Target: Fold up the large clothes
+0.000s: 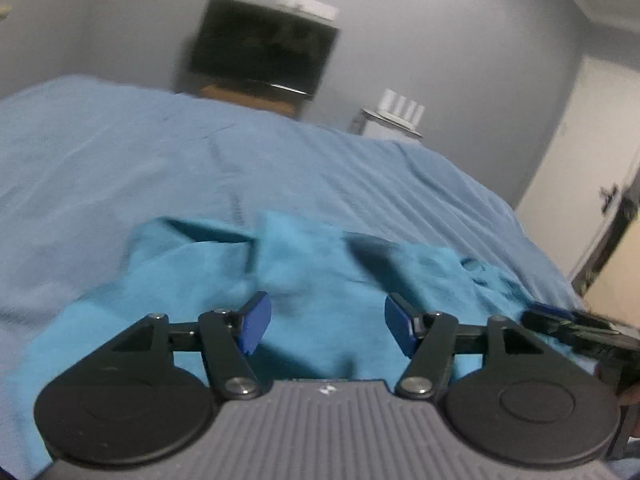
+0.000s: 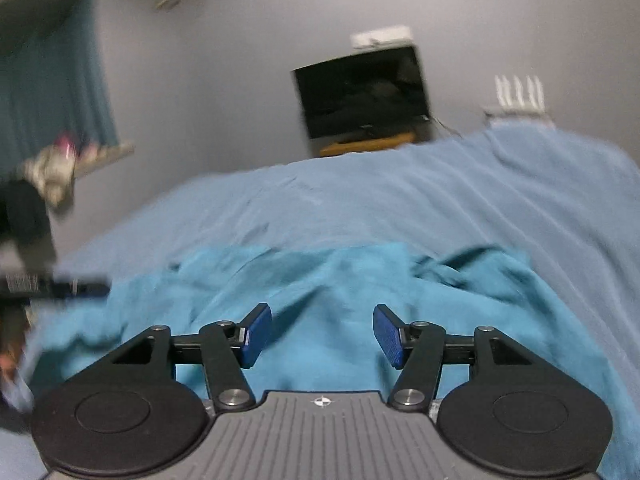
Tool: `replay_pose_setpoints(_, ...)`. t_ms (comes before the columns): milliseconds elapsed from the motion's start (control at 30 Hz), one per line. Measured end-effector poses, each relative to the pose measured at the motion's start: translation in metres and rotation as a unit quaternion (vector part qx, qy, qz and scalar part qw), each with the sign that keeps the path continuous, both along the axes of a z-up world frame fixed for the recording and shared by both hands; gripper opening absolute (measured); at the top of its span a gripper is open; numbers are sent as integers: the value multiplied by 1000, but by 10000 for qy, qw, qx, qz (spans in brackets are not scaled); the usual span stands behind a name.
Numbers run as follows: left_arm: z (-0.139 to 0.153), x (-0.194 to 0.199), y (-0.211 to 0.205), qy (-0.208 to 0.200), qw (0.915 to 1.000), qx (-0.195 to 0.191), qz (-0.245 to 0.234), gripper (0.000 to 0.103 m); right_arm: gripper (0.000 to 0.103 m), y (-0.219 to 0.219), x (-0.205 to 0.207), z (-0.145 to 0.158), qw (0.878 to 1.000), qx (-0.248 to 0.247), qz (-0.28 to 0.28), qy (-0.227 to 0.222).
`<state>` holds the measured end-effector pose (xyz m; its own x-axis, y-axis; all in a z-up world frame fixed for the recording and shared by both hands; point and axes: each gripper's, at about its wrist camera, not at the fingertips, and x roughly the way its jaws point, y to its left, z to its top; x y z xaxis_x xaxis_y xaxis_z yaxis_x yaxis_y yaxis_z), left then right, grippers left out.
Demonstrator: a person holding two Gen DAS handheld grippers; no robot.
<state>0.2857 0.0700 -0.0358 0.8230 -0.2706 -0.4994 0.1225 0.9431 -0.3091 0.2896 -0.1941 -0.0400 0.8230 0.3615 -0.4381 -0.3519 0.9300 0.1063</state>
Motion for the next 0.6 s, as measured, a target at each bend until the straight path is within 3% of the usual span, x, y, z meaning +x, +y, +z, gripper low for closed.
replay_pose_setpoints(100, -8, 7, -37, 112, 9994, 152, -293, 62, 59, 45, 3, -18, 9983, -565, 140, -96)
replay_pose_setpoints(233, -52, 14, -78, 748, 9902, 1102, -427, 62, 57, 65, 5, -52, 9891, -1391, -64, 474)
replay_pose_setpoints(300, -70, 13, -86, 922, 9842, 1452, -422, 62, 57, 58, 5, -62, 9883, -1306, -263, 738)
replay_pose_setpoints(500, -59, -9, -70, 930, 9896, 1097, -69, 62, 58, 47, -3, -52, 9895, -987, -696, 798)
replay_pose_setpoints(600, -54, -34, -56, 884, 9938, 658, 121, 67, 66, 16, -25, -34, 9913, -162, -1148, 623)
